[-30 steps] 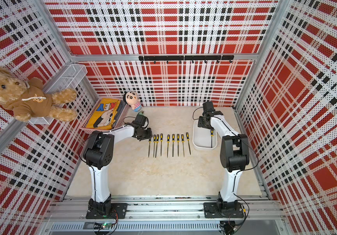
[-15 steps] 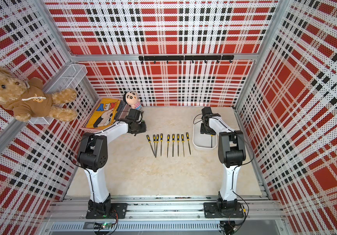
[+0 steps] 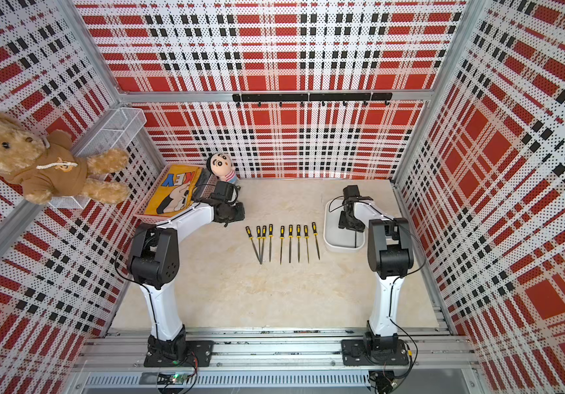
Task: Take the file tool out of the storage box
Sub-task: Pick up the file tool from the storage box.
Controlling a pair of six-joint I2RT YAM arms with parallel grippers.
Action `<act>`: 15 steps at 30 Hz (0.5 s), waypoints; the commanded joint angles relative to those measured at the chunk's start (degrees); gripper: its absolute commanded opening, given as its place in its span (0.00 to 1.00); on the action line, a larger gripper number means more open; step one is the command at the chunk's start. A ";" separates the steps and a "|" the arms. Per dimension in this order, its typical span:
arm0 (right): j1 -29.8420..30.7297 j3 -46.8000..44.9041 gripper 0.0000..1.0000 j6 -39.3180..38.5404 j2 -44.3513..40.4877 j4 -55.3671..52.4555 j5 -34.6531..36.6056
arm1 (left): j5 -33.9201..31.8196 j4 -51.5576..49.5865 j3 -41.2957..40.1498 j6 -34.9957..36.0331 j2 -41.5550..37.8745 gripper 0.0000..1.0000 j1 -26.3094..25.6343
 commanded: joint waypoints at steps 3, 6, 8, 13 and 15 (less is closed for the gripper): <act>-0.03 -3.01 0.59 2.30 1.84 2.95 -2.01 | -0.96 -1.29 0.35 1.11 -1.78 0.35 -0.05; -0.03 -5.00 0.59 3.24 1.57 4.31 -3.06 | -1.12 -1.81 0.87 1.28 -1.62 0.35 -0.10; -0.03 -6.19 0.57 3.66 1.24 5.50 -4.01 | -1.25 -1.86 0.99 1.33 -1.64 0.35 -0.07; 0.05 -6.74 0.43 3.19 1.29 6.82 -7.03 | -1.30 -2.10 1.33 1.33 -1.35 0.35 -0.05; 0.10 -6.59 0.36 2.86 1.34 6.82 -7.45 | -1.20 -2.20 1.48 1.29 -1.21 0.35 -0.06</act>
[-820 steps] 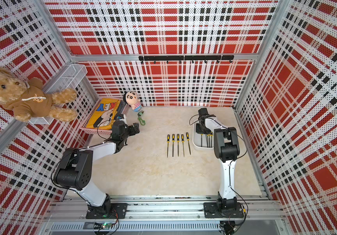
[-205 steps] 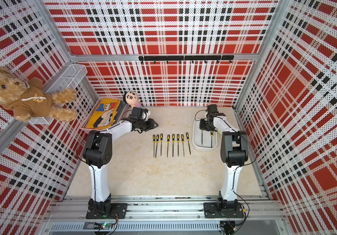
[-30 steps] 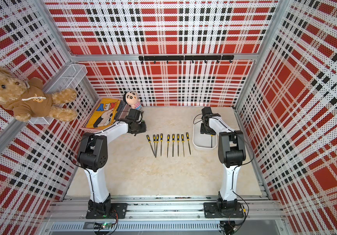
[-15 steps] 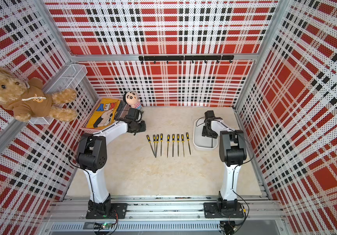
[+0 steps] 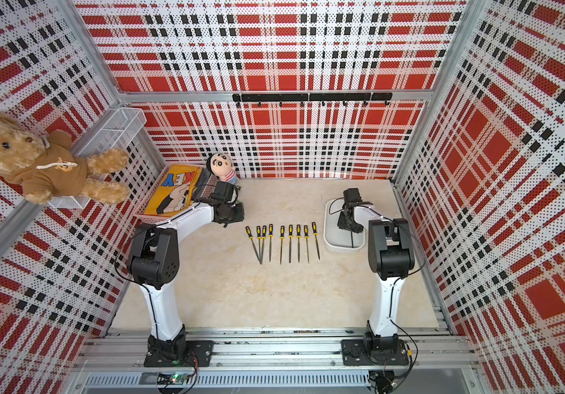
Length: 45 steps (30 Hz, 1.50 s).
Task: Take the file tool out of the storage box
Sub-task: Pick up the file tool from the storage box.
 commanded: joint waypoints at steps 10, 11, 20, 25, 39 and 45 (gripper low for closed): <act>0.40 -1.78 0.00 -1.95 1.24 -1.16 -8.02 | 1.09 -0.89 3.25 0.38 -0.37 0.35 -0.06; 0.45 -1.81 0.00 -2.43 0.81 -0.72 -8.87 | 2.16 -0.91 3.80 0.37 -0.24 0.35 -0.06; 0.41 -3.09 0.00 -9.37 -9.12 9.84 -35.15 | 29.14 12.53 2.67 -1.01 -2.34 0.36 3.57; 0.47 -4.12 0.00 -10.59 -13.80 14.33 -48.23 | 40.53 19.77 2.04 -3.99 -3.81 0.36 4.26; 8.21 1.41 0.00 -3.15 -13.73 19.01 -65.26 | 55.31 50.56 -4.43 -19.04 -6.88 0.45 1.66; 11.59 4.80 0.00 3.05 -10.83 24.82 -70.28 | 60.67 71.50 -12.45 -30.22 -7.83 0.54 2.68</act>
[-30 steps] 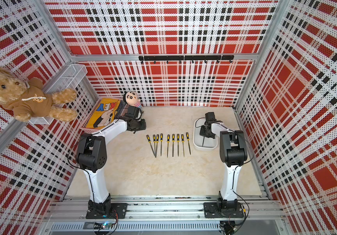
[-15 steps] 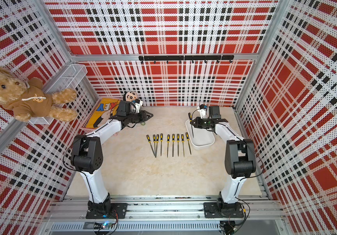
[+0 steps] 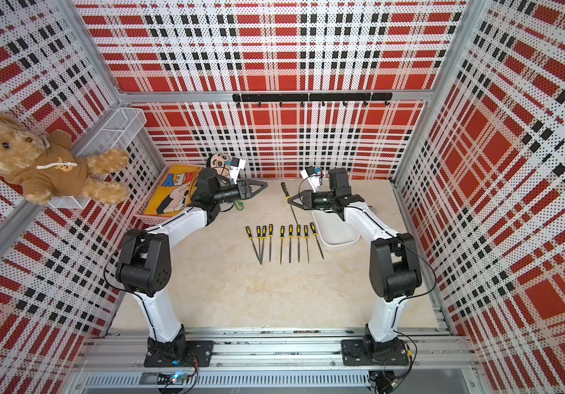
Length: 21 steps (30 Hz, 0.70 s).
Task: Take the file tool out of the storage box
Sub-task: Pick up the file tool from the storage box.
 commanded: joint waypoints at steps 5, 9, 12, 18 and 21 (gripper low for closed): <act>3.69 6.69 0.00 3.10 4.53 1.14 -6.73 | 5.04 28.10 -7.95 -16.97 -1.55 0.55 2.01; 5.40 8.78 0.00 2.11 6.07 -1.15 -7.54 | 4.61 28.80 -8.53 -17.23 -1.68 0.55 1.81; 6.09 9.49 0.00 1.87 6.79 -1.66 -7.93 | 4.60 29.18 -8.46 -17.45 -1.56 0.55 1.75; 7.22 12.09 0.00 1.88 7.83 -2.45 -8.47 | 4.71 29.56 -8.76 -17.71 -1.30 0.55 1.80; 8.00 13.02 0.00 1.70 8.38 -3.08 -8.59 | 4.52 29.54 -9.12 -17.68 -1.31 0.54 1.87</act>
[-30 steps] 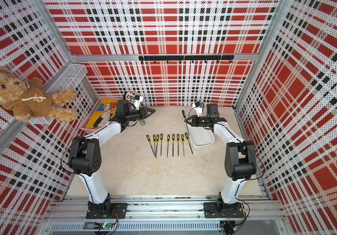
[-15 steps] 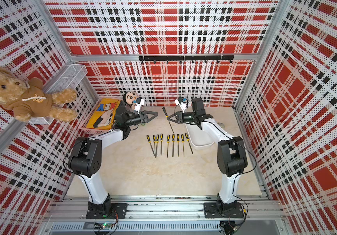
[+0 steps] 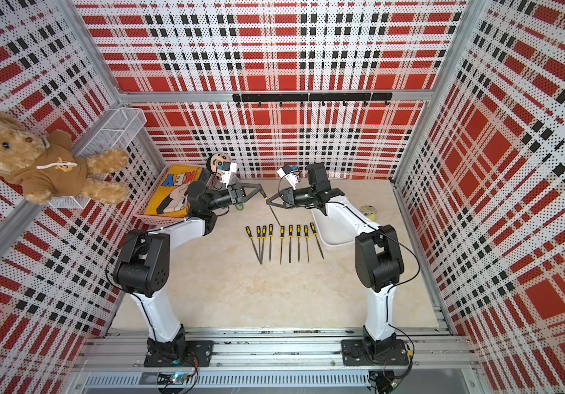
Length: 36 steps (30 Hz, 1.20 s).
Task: Take the file tool out of the storage box
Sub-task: Pick up the file tool from the storage box, then place the file tool at the center of the board.
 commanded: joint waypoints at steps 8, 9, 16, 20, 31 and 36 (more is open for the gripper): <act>2.08 2.69 0.00 -1.39 2.06 -2.39 -1.76 | -0.28 1.99 -1.55 0.02 -1.17 0.31 0.15; 2.17 2.94 0.00 -2.06 2.25 -3.11 -1.66 | -0.29 2.04 -1.63 0.02 -1.12 0.27 0.15; 2.14 1.95 0.26 -3.61 1.99 -4.42 2.52 | -1.81 2.00 -3.21 0.00 -1.81 0.00 0.99; 0.83 -0.10 0.81 -3.11 1.30 -4.56 10.15 | -5.09 1.20 -7.66 -0.44 -3.61 0.00 3.89; -3.40 -4.02 1.00 -3.51 -0.82 -8.14 27.80 | -37.64 -75.80 10.14 40.95 -1.20 0.00 3.49; -3.41 -4.24 1.00 -4.04 -0.12 -8.76 27.81 | -51.49 -88.41 16.62 43.19 2.63 0.00 0.85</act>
